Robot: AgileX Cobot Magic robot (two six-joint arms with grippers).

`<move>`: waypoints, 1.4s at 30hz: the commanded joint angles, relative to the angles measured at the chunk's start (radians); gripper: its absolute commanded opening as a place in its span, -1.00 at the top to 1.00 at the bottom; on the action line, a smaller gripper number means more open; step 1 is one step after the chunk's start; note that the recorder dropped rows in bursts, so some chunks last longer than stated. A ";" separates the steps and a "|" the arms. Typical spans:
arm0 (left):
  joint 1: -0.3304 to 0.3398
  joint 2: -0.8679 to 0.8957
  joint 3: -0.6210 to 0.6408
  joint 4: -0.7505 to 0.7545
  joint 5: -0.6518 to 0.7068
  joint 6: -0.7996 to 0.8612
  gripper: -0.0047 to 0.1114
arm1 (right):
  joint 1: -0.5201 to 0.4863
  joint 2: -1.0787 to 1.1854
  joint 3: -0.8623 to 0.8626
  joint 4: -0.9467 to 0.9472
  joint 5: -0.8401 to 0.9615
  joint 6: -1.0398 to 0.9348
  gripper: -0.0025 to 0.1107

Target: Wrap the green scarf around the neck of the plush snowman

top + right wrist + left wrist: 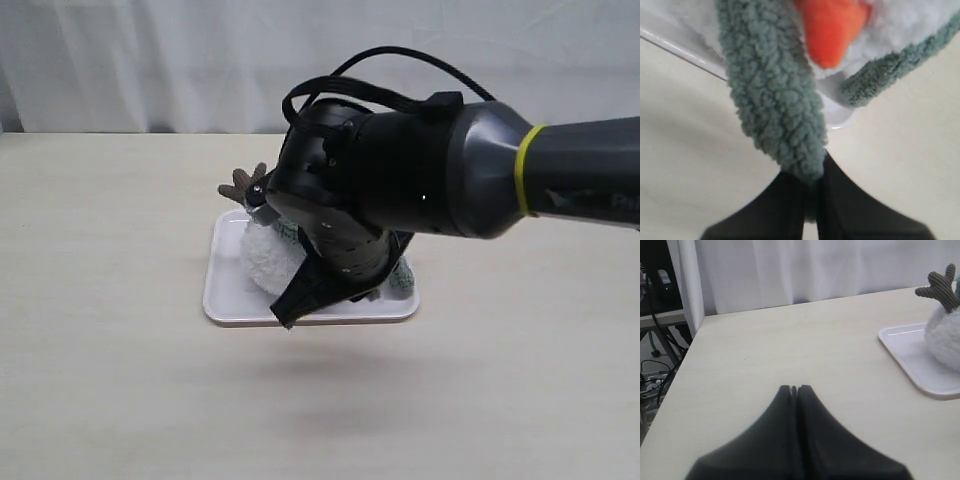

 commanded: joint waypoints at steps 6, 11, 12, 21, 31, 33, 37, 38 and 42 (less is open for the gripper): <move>0.003 -0.002 0.003 -0.003 -0.011 -0.002 0.92 | -0.007 -0.008 0.149 -0.092 -0.095 0.083 0.88; 0.003 -0.002 0.003 -0.003 -0.011 -0.002 0.92 | -0.009 -0.006 0.155 -0.111 -0.128 0.108 0.88; 0.003 -0.002 0.003 -0.003 -0.011 -0.002 0.92 | -0.009 -0.006 0.155 -0.111 -0.152 0.108 0.88; 0.003 -0.002 0.003 -0.003 -0.011 -0.002 0.92 | -0.009 0.099 0.155 -0.134 -0.237 0.104 0.88; 0.003 -0.002 0.003 -0.003 -0.011 -0.002 0.92 | -0.009 0.110 0.153 -0.154 -0.233 0.104 0.53; 0.003 -0.002 0.003 -0.003 -0.011 -0.002 0.92 | -0.009 0.094 0.153 -0.154 -0.212 0.104 0.31; 0.003 -0.002 0.003 -0.003 -0.011 -0.002 0.92 | -0.006 0.057 0.153 -0.147 -0.147 0.104 -0.04; 0.003 -0.002 0.003 -0.003 -0.011 -0.002 0.92 | -0.006 0.045 0.153 -0.137 -0.127 0.100 -0.09; 0.003 -0.002 0.003 -0.003 -0.011 -0.002 0.92 | -0.006 -0.025 0.153 -0.059 -0.095 0.060 -0.15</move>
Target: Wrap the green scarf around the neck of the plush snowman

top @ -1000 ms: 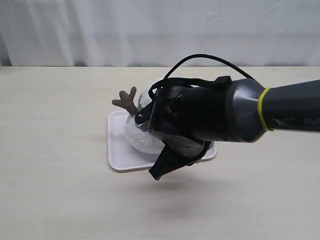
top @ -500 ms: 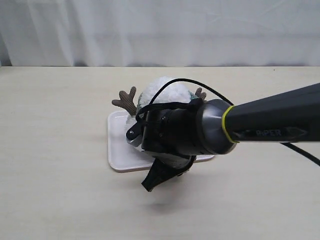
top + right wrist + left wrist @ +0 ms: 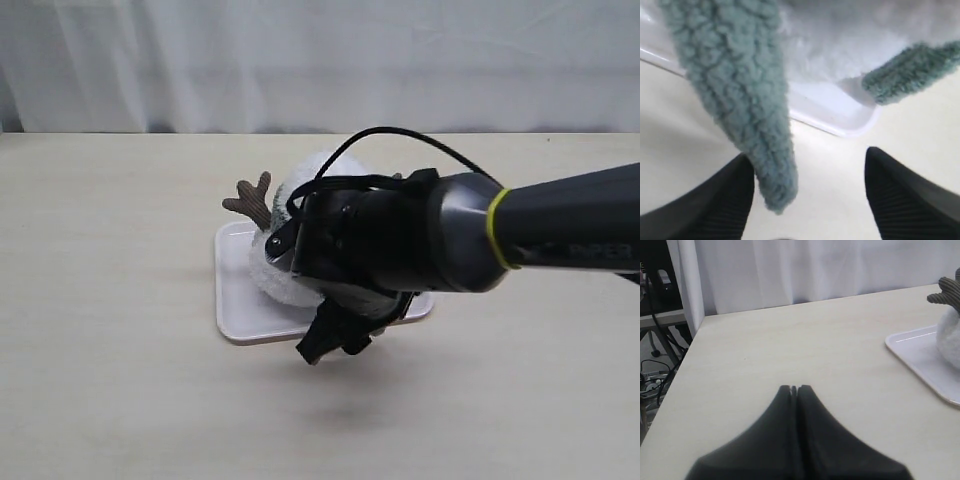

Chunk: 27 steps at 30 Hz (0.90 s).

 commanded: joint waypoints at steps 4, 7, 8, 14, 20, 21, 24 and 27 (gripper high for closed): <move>0.003 -0.002 0.003 -0.003 -0.011 -0.002 0.92 | -0.002 -0.204 0.004 0.279 0.022 -0.229 -0.15; 0.003 -0.002 0.003 -0.003 -0.011 -0.002 0.92 | -0.004 -0.295 0.018 0.320 0.062 -0.279 -0.15; 0.003 -0.002 0.003 -0.003 -0.011 -0.002 0.92 | -0.013 -0.306 0.030 0.296 0.050 -0.249 -0.15; 0.003 -0.002 0.003 -0.003 -0.011 -0.002 0.92 | -0.265 -0.313 0.257 0.327 -0.474 -0.206 -0.15; 0.003 -0.002 0.003 -0.003 -0.011 -0.002 0.92 | -0.390 -0.307 0.361 0.240 -0.777 -0.155 -0.15; 0.003 -0.002 0.003 -0.003 -0.011 -0.002 0.92 | -0.392 -0.300 0.366 0.223 -0.797 -0.155 -0.14; 0.003 -0.002 0.003 -0.003 -0.011 -0.002 0.92 | -0.385 -0.268 0.365 0.155 -0.831 -0.159 -0.14; 0.003 -0.002 0.003 -0.003 -0.011 -0.002 0.92 | -0.378 -0.221 0.365 0.093 -0.871 -0.159 -0.14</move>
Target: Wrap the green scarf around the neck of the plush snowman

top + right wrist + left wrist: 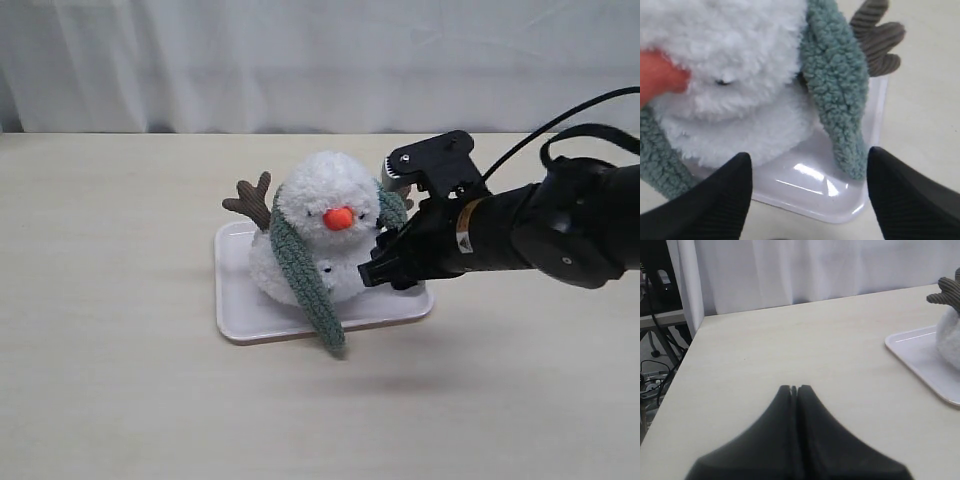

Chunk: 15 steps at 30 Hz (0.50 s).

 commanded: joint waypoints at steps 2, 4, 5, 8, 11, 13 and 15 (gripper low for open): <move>0.003 -0.002 0.003 -0.003 -0.011 -0.002 0.92 | 0.003 0.106 -0.006 -0.095 -0.080 0.000 -0.14; 0.003 -0.002 0.003 -0.003 -0.011 -0.002 0.92 | -0.009 0.157 -0.034 -0.099 -0.057 -0.003 -0.14; 0.003 -0.002 0.003 -0.003 -0.011 -0.002 0.92 | -0.015 0.169 -0.044 -0.104 -0.047 -0.003 -0.14; 0.003 -0.002 0.003 -0.003 -0.011 -0.002 0.92 | -0.017 0.185 -0.067 -0.138 -0.004 -0.003 -0.14; 0.003 -0.002 0.003 -0.003 -0.011 -0.002 0.92 | -0.017 0.157 -0.067 -0.150 0.070 -0.040 -0.14; 0.003 -0.002 0.003 -0.003 -0.011 -0.002 0.92 | -0.027 0.128 -0.067 -0.162 0.097 -0.042 -0.14; 0.003 -0.002 0.003 -0.003 -0.011 -0.002 0.92 | -0.032 0.116 -0.067 -0.180 0.098 -0.035 -0.14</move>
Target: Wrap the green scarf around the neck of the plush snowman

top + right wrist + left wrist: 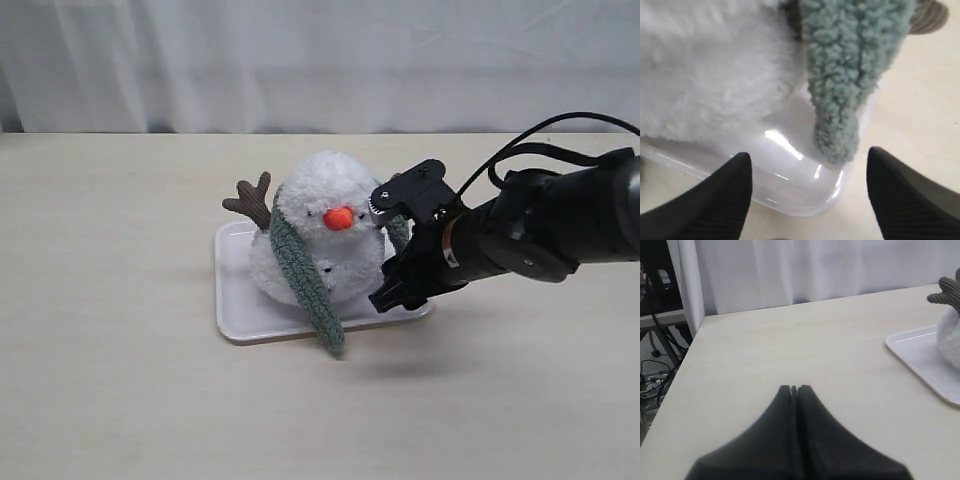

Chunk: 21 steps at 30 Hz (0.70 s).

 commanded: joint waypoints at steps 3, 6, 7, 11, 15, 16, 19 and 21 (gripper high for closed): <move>0.003 -0.002 0.003 -0.003 -0.011 -0.002 0.92 | -0.034 -0.019 -0.006 -0.052 -0.037 -0.007 -0.14; 0.003 -0.002 0.003 -0.003 -0.011 -0.002 0.92 | -0.063 0.007 -0.006 -0.052 -0.101 0.024 -0.14; 0.003 -0.002 0.003 -0.003 -0.009 -0.002 0.92 | -0.071 0.015 -0.006 -0.052 -0.122 0.035 -0.14; 0.003 -0.002 0.003 -0.003 -0.009 -0.002 0.92 | -0.071 0.036 -0.006 -0.052 -0.203 0.048 -0.14; 0.003 -0.002 0.003 -0.003 -0.009 -0.002 0.92 | -0.067 0.042 -0.004 -0.052 -0.265 0.058 -0.06; 0.003 -0.002 0.003 -0.003 -0.009 -0.002 0.92 | -0.067 0.042 -0.004 -0.052 -0.265 0.058 0.02; 0.003 -0.002 0.003 -0.003 -0.009 -0.002 0.92 | -0.067 0.042 -0.002 -0.048 -0.263 0.060 0.35; 0.003 -0.002 0.003 -0.003 -0.009 -0.002 0.92 | -0.067 0.042 -0.002 -0.041 -0.247 0.079 0.62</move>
